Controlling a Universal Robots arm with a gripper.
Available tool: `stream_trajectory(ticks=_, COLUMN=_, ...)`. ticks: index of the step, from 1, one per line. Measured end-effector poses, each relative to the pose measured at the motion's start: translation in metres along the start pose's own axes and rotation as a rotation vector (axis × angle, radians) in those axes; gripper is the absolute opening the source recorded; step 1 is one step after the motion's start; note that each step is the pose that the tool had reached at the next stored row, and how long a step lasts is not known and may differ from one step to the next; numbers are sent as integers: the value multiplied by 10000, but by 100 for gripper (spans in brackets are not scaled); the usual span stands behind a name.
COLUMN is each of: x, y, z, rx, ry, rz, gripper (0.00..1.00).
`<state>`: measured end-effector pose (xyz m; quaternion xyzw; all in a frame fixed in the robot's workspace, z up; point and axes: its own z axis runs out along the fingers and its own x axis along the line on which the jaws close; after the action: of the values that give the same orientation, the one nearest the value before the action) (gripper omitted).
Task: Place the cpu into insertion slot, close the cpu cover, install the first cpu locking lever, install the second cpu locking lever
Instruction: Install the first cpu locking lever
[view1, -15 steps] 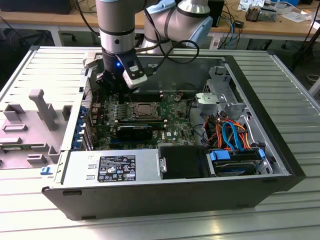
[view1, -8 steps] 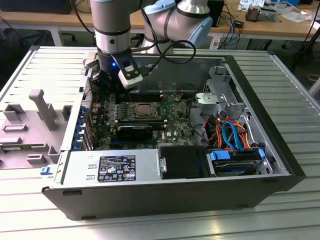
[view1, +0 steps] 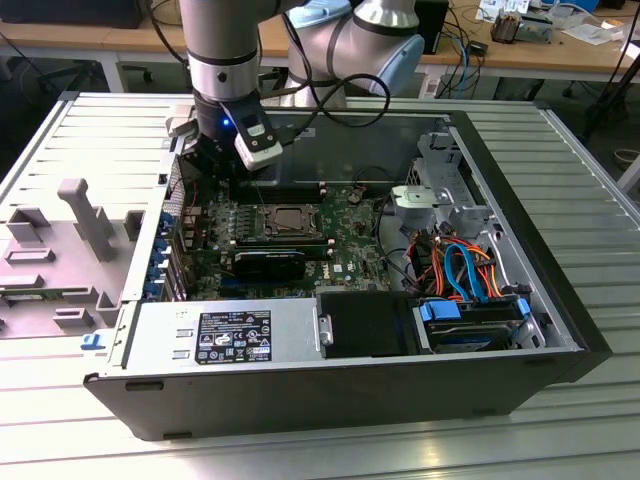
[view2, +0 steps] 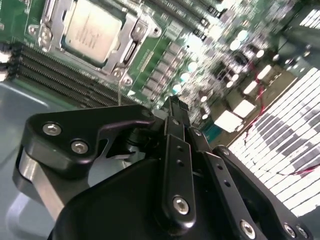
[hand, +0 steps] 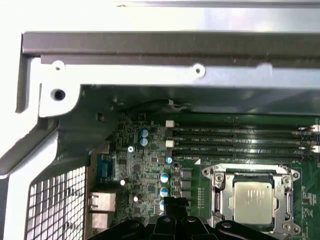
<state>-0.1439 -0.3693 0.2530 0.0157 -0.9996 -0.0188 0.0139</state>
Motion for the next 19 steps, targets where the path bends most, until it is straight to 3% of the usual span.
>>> stream_trajectory(ticks=3, x=-4, y=109, z=5, rx=-2, ry=-2, rz=0, gripper=11)
stream_trajectory(ticks=9, x=-18, y=233, z=9, rx=-1, ry=-1, rz=0, gripper=11)
stream_trajectory(ticks=12, x=-117, y=266, z=7, rx=0, ry=13, rz=1, gripper=11)
stream_trajectory(ticks=19, x=-268, y=294, z=4, rx=-5, ry=39, rz=2, gripper=11)
